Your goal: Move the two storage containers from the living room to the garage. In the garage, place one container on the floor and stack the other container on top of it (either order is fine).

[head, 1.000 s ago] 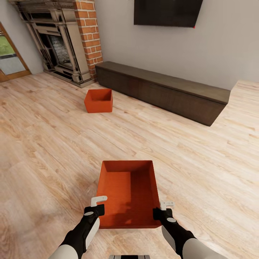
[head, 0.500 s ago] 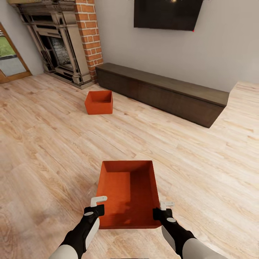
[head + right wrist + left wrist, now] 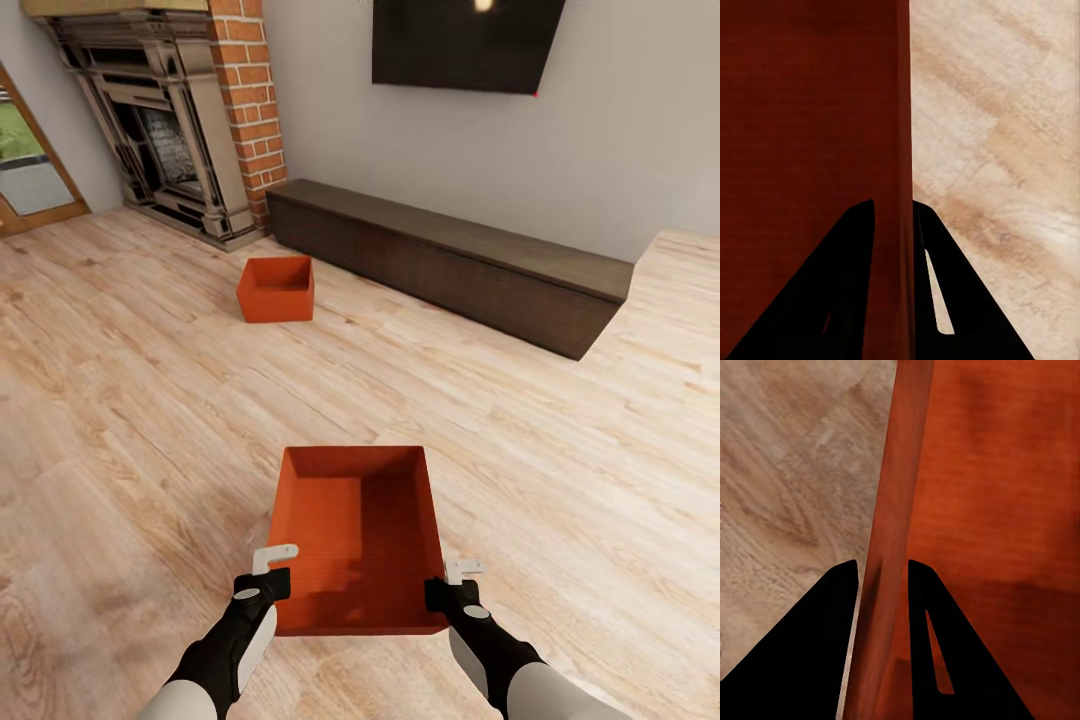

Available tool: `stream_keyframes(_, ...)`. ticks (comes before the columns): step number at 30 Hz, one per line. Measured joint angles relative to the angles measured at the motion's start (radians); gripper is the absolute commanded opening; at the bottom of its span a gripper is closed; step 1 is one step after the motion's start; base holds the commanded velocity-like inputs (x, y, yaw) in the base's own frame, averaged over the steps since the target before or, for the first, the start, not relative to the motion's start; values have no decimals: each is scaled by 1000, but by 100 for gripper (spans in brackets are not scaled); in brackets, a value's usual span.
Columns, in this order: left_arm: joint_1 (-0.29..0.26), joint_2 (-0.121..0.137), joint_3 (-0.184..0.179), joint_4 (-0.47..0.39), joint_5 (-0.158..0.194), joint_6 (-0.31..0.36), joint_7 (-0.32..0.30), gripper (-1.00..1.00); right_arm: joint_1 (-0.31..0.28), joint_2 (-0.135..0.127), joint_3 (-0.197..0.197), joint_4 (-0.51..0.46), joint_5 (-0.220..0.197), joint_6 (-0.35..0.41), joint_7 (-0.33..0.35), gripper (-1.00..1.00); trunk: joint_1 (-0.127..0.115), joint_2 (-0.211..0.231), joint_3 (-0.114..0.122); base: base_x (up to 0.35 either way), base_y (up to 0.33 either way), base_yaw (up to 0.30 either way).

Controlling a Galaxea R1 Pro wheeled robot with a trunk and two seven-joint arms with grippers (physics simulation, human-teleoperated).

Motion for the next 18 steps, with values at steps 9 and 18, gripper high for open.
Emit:
stream_keyframes(9,0,0,-1,-2,2,-2,0,-100,0,0,0,-1,-1,-3,0,-100,-35,63,28,0,0,0)
stream_keyframes(18,0,0,-1,-2,2,-2,0,-100,0,0,0,-1,-1,-3,0,-100,-69,126,56,0,0,0)
